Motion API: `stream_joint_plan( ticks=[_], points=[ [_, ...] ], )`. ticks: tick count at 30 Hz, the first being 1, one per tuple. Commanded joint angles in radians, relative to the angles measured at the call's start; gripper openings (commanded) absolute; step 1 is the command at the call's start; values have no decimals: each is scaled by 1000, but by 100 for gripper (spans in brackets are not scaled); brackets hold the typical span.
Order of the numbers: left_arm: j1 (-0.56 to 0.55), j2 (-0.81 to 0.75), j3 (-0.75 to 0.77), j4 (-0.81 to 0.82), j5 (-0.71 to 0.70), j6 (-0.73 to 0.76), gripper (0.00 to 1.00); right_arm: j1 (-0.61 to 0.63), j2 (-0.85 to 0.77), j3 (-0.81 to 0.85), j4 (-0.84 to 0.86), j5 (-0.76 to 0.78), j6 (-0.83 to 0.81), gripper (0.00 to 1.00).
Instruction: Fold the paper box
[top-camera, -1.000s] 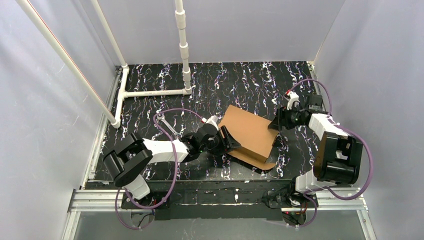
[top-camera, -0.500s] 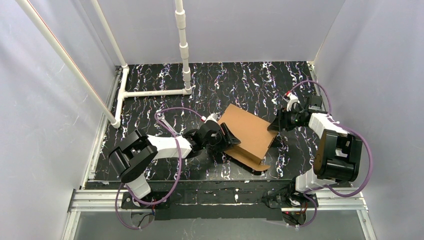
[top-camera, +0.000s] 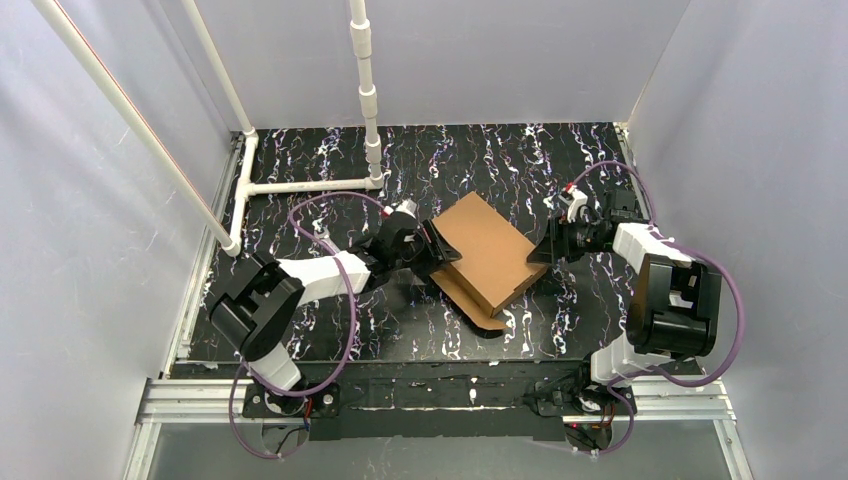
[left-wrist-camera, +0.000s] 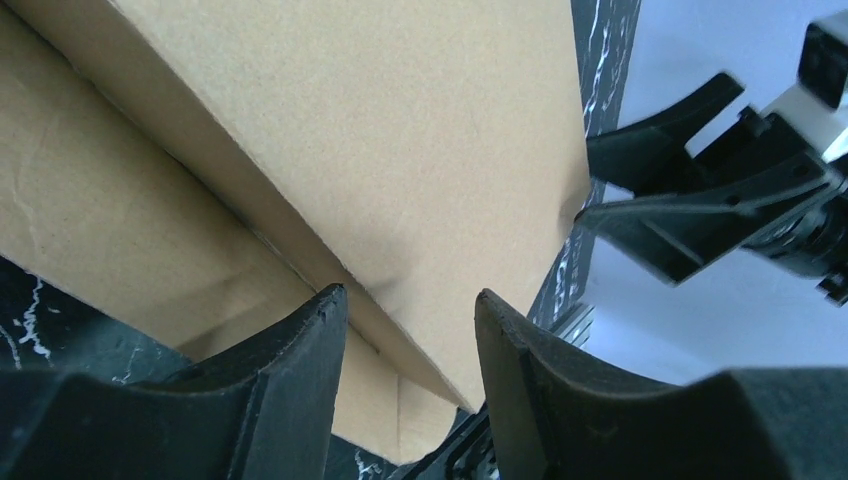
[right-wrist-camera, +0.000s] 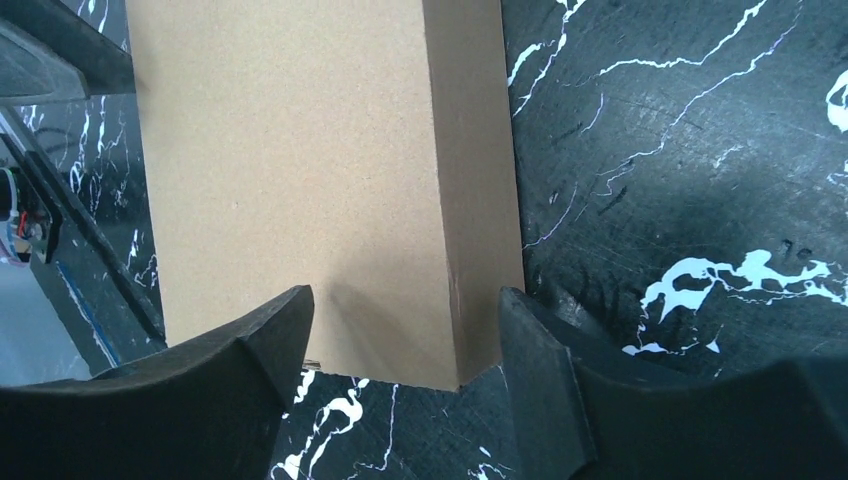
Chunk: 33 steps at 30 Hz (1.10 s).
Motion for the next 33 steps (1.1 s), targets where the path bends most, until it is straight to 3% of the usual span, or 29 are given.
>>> stream_joint_plan(
  ticks=[1,7,11,13,16,19,24,26,28,31,33],
  points=[
    [7,-108,6,-66,80,152,48,1,-23,43,-18,-23,-12,78],
    [13,-363,-70,-216,147,387,53,0,-46,46,-26,-11,-33,81],
    [4,-572,-130,-330,108,559,64,-1,-73,60,-91,-10,-139,96],
    [-11,-664,-164,-339,113,610,71,0,-92,61,-100,-2,-174,98],
    [-16,-788,-283,-131,250,516,96,0,-113,58,-100,14,-201,98],
    [-18,-864,-400,44,301,333,98,0,-138,47,-83,30,-205,98],
    [-26,-855,-426,55,337,357,98,-2,-160,42,-74,21,-207,98],
    [-98,-835,-412,48,279,442,98,-6,-162,42,-82,16,-220,98],
    [-240,-804,-376,2,167,582,95,-11,-161,45,-98,2,-242,98],
    [-423,-716,-278,-134,-42,812,86,-16,-156,55,-129,-23,-272,98],
    [-547,-646,-244,-155,-229,969,86,-18,-151,59,-142,-30,-285,98]
  ],
)
